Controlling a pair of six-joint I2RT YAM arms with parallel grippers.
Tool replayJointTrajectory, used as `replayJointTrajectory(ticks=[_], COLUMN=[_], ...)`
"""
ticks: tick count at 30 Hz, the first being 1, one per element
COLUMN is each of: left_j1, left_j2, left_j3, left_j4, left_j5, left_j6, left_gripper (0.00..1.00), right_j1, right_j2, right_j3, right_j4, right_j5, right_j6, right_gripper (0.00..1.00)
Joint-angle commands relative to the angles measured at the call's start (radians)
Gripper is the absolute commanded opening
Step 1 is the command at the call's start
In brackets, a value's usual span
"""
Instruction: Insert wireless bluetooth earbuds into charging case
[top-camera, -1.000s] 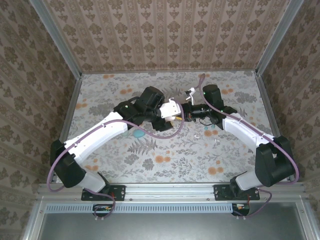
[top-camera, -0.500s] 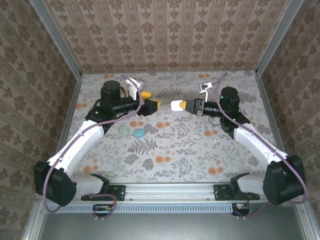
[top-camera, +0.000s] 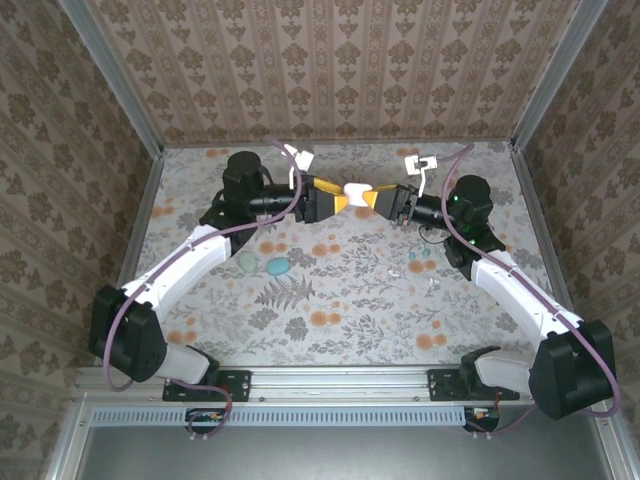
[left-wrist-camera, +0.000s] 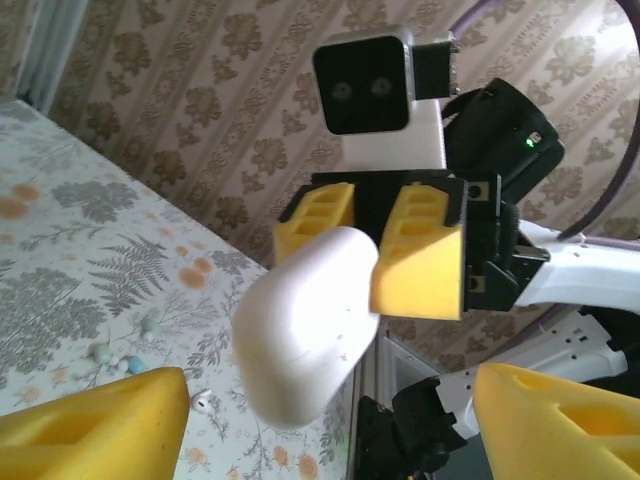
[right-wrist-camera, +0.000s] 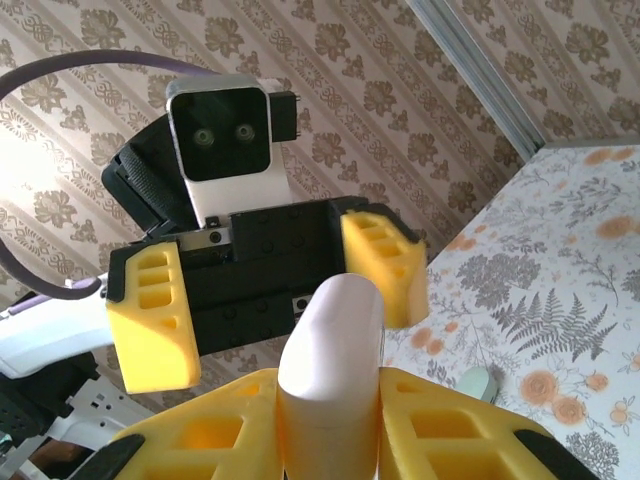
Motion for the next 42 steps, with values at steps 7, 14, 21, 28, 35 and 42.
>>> replayJointTrajectory(ticks=[7, 14, 21, 28, 35, 42], left_j1=[-0.022, -0.033, -0.044, -0.047, -0.056, -0.062], left_j2=[0.060, 0.067, 0.068, 0.068, 0.071, 0.082], left_j3=[0.085, 0.103, 0.105, 0.108, 0.116, 0.122], left_j4=[0.145, 0.148, 0.196, 0.217, 0.219, 0.213], left_j5=[0.083, 0.089, 0.078, 0.072, 0.055, 0.042], left_j6=[-0.120, -0.124, -0.155, -0.170, -0.172, -0.171], left_gripper=[0.63, 0.61, 0.52, 0.45, 0.42, 0.39], right_j1=[-0.004, -0.003, -0.003, -0.003, 0.003, 0.014], right_j2=[-0.023, -0.017, -0.001, 0.004, 0.015, 0.023], right_j3=[0.004, 0.007, 0.007, 0.004, 0.004, 0.009], right_j4=[0.176, 0.208, 0.236, 0.237, 0.223, 0.218], right_j5=[0.036, 0.045, 0.043, 0.050, 0.052, 0.047], right_j6=[0.100, 0.129, 0.153, 0.160, 0.157, 0.160], right_gripper=[0.27, 0.27, 0.27, 0.28, 0.30, 0.29])
